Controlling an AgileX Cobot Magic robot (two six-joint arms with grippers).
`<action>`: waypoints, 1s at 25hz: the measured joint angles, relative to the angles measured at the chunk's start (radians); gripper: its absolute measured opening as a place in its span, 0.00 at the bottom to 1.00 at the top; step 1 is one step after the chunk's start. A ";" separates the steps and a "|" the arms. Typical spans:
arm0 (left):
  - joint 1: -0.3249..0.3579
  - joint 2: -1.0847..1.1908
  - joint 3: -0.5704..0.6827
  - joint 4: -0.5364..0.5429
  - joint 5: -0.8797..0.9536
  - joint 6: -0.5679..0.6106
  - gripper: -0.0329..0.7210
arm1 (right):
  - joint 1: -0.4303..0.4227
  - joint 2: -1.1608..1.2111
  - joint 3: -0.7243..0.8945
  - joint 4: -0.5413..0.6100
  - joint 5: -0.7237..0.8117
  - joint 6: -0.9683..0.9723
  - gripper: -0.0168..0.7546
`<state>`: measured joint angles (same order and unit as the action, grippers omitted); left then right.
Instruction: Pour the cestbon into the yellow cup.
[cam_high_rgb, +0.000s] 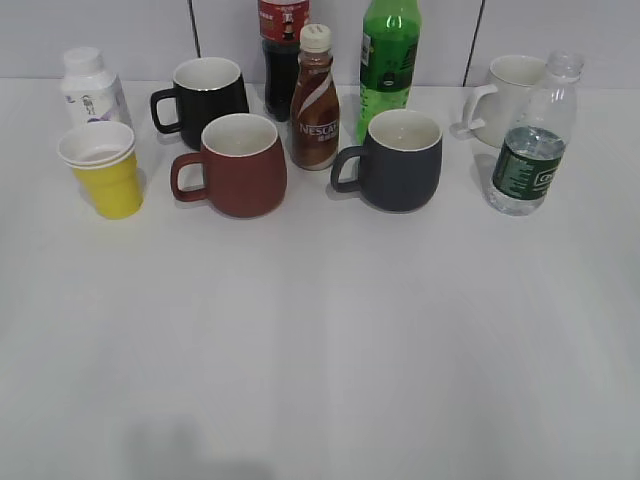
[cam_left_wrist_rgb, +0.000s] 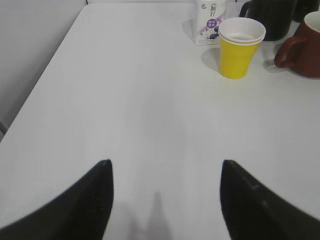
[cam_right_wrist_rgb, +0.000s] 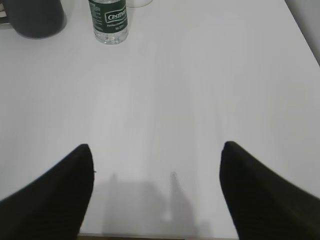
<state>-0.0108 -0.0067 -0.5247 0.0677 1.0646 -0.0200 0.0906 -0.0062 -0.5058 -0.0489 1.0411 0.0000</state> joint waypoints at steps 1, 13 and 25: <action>0.000 0.000 0.000 0.000 0.000 0.000 0.72 | 0.000 0.000 0.000 0.000 0.000 0.000 0.78; 0.000 0.000 0.000 0.000 0.000 0.000 0.70 | 0.000 0.000 0.000 0.000 0.000 0.000 0.78; 0.000 0.000 0.000 0.000 0.000 0.000 0.66 | 0.000 0.000 0.000 0.000 0.000 0.000 0.78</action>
<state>-0.0108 -0.0067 -0.5247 0.0677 1.0646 -0.0200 0.0906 -0.0062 -0.5058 -0.0489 1.0411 0.0000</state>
